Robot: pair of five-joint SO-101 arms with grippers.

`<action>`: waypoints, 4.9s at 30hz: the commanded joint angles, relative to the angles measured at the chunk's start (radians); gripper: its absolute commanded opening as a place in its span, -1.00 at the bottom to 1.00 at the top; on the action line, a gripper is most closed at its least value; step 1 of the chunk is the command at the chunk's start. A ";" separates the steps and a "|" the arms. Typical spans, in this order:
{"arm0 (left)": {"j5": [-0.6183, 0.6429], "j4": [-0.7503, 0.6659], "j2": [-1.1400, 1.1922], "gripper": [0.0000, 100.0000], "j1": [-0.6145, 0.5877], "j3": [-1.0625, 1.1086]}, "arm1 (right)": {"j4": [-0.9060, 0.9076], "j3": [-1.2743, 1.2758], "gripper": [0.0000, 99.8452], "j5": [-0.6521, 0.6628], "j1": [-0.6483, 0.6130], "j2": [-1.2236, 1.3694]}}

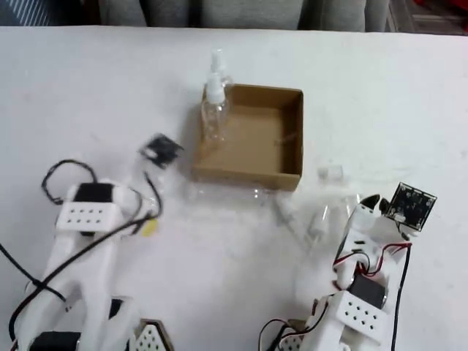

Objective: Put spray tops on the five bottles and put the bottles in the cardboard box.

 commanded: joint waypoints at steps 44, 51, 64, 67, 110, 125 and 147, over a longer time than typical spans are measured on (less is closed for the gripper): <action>0.382 0.313 0.177 -0.40 0.035 -0.520 | 0.019 0.014 -0.97 0.012 -0.024 -0.008; 0.411 0.267 0.378 -0.40 0.050 -0.568 | 0.019 0.014 -0.97 0.012 -0.024 -0.008; 0.414 0.135 0.568 -0.39 0.053 -0.569 | 0.019 0.014 -0.97 0.012 -0.025 -0.010; 0.414 0.114 0.590 -0.40 0.053 -0.569 | 0.019 0.014 -0.97 0.012 -0.025 -0.010; 0.471 0.048 0.581 -0.96 0.045 -0.488 | 0.019 0.014 -0.97 0.012 -0.027 -0.013; 0.473 -0.054 0.510 -0.69 0.036 -0.364 | 0.021 0.014 -0.97 0.012 -0.027 -0.005; 0.356 -0.049 0.547 -0.42 0.031 -0.365 | 0.050 0.014 -0.97 0.012 -0.065 -0.013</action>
